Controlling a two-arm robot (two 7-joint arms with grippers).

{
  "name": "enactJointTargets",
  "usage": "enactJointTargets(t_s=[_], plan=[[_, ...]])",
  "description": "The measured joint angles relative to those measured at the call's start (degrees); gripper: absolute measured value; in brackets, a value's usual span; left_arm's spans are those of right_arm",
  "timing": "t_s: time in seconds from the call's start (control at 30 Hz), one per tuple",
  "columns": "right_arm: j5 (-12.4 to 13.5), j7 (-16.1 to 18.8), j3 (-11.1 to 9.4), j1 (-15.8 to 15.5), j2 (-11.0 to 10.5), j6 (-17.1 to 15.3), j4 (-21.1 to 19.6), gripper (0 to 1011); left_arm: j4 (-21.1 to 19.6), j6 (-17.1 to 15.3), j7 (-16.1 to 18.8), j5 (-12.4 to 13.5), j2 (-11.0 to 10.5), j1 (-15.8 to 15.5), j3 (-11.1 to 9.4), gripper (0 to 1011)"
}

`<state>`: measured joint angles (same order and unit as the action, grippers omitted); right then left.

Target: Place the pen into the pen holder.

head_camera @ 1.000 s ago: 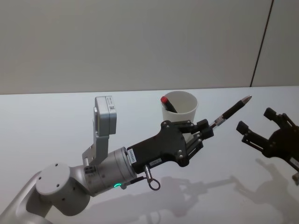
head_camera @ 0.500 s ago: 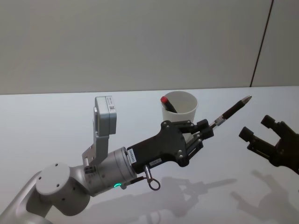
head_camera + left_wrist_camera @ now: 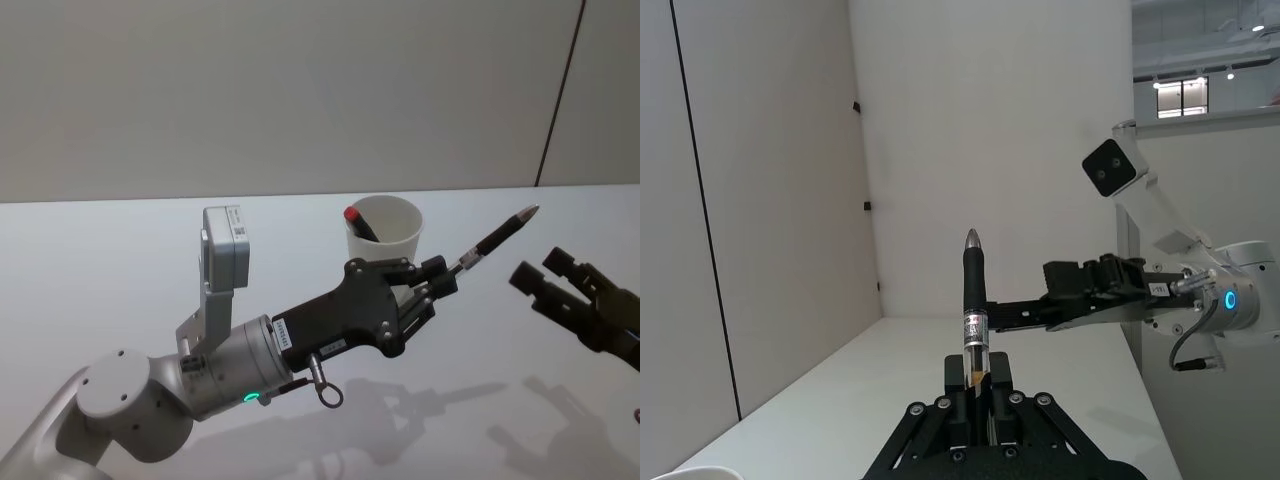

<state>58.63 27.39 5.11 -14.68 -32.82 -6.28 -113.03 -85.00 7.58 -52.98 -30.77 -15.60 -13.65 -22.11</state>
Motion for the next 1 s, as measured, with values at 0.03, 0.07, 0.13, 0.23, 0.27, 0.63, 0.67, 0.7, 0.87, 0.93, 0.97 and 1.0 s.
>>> enactJointTargets(t_s=[0.03, 0.07, 0.13, 0.23, 0.27, 0.63, 0.67, 0.7, 0.87, 0.93, 0.97, 1.0], plan=[[0.99, -0.01, 0.04, 0.02, 0.09, -0.41, -0.23, 1001, 0.00, 0.00, 0.00, 0.00, 0.00, 0.00, 0.00, 144], [1.60, -0.05, 0.07, 0.04, 0.13, -0.67, -0.32, 1001, 0.00, 0.00, 0.00, 0.00, 0.00, 0.00, 0.00, 144], [2.41, -0.21, 0.15, 0.08, 0.24, -0.96, -0.53, 1001, 0.00, 0.00, 0.00, 0.00, 0.00, 0.00, 0.00, 144], [3.74, -0.87, 0.41, 0.17, 0.53, -1.72, -0.96, 1001, 0.00, 0.00, 0.00, 0.00, 0.00, 0.00, 0.00, 144], [4.26, -1.25, 0.55, 0.23, 0.68, -2.06, -1.15, 1001, 0.00, 0.00, 0.00, 0.00, 0.00, 0.00, 0.00, 144], [5.34, -5.17, 2.25, 1.47, 2.25, -4.21, -2.10, 1001, 0.00, 0.00, 0.01, 0.00, 0.00, 0.00, 0.00, 144], [5.23, -5.42, 2.38, 1.59, 2.37, -4.34, -2.13, 1001, 0.00, 0.00, 0.01, 0.01, 0.00, 0.00, 0.00, 144], [5.05, -5.78, 2.51, 1.72, 2.48, -4.51, -2.15, 1002, 0.00, 0.00, 0.01, 0.00, 0.00, 0.00, 0.00, 144], [3.79, -7.67, 3.55, 2.89, 3.66, -5.26, -2.17, 1001, 0.00, 0.00, 0.01, 0.01, 0.00, 0.00, 0.00, 144], [3.36, -8.23, 3.87, 3.21, 3.99, -5.41, -2.13, 1001, 0.00, 0.00, 0.01, 0.00, 0.00, 0.00, 0.00, 144], [3.22, -8.40, 3.99, 3.35, 4.14, -5.46, -2.10, 1001, 0.00, 0.00, 0.01, 0.00, 0.00, 0.00, 0.00, 144], [2.77, -8.87, 4.27, 3.65, 4.44, -5.55, -2.02, 1001, 0.00, 0.00, 0.01, 0.00, 0.00, 0.00, 0.00, 144]])
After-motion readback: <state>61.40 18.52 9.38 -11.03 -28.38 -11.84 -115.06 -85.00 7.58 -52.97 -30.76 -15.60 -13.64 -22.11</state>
